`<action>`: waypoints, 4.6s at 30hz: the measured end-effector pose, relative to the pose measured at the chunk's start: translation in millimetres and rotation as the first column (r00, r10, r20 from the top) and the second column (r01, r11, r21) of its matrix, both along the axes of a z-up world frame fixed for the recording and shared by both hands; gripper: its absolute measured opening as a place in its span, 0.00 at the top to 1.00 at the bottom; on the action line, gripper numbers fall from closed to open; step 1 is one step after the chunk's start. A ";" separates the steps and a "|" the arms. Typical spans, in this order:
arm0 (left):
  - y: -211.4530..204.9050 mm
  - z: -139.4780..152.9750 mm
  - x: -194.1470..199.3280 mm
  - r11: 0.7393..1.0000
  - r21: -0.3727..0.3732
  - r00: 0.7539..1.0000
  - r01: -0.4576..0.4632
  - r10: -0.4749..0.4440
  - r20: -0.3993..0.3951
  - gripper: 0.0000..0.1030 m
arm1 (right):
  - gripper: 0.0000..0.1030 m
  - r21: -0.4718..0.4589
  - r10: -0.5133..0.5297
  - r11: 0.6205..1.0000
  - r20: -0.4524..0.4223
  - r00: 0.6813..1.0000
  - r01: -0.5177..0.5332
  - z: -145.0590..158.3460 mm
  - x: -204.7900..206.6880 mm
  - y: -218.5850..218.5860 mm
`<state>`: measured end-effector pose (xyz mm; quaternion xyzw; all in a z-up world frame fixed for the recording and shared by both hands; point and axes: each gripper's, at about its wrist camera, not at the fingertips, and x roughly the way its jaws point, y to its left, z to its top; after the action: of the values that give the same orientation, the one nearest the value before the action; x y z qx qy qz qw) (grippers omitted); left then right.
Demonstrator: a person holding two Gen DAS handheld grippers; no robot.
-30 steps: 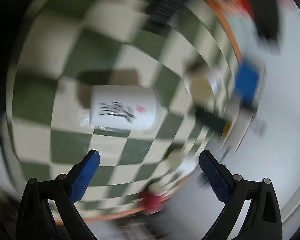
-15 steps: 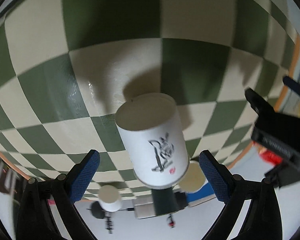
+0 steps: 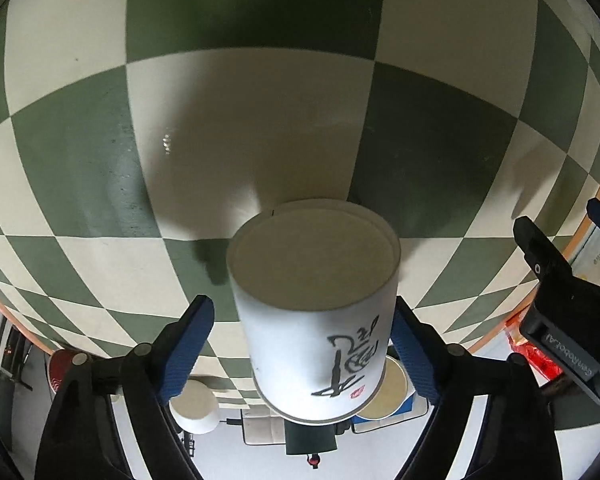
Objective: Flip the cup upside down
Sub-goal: 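Close the right tool around the upright calligraphy cup, then lift the cup with the right tool and rotate it rim-down, then lower the cup rim-down onto the table and open the right tool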
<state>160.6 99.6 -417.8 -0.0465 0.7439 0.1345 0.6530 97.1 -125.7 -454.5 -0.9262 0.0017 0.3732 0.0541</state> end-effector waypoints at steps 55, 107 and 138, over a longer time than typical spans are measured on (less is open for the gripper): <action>-95.5 54.6 44.3 0.989 0.048 0.986 0.139 -0.143 0.092 0.00 | 0.36 -0.053 -0.725 -0.564 -0.445 -0.525 0.824 44.7 283.8 33.4; -97.7 59.2 45.7 0.982 0.031 0.977 0.184 -0.186 0.100 0.00 | 0.28 -0.102 -0.425 -0.868 -0.352 -0.834 0.485 8.0 345.3 -3.7; -139.5 68.9 66.7 0.960 0.013 0.951 0.280 -0.279 0.133 0.00 | 0.39 -0.135 0.059 -0.974 -0.927 -0.371 0.183 93.7 312.8 -86.3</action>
<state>227.3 -39.9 -348.9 0.0482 0.6982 0.0351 0.7134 410.0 -212.0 -360.9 0.0370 0.5575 0.0705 0.8263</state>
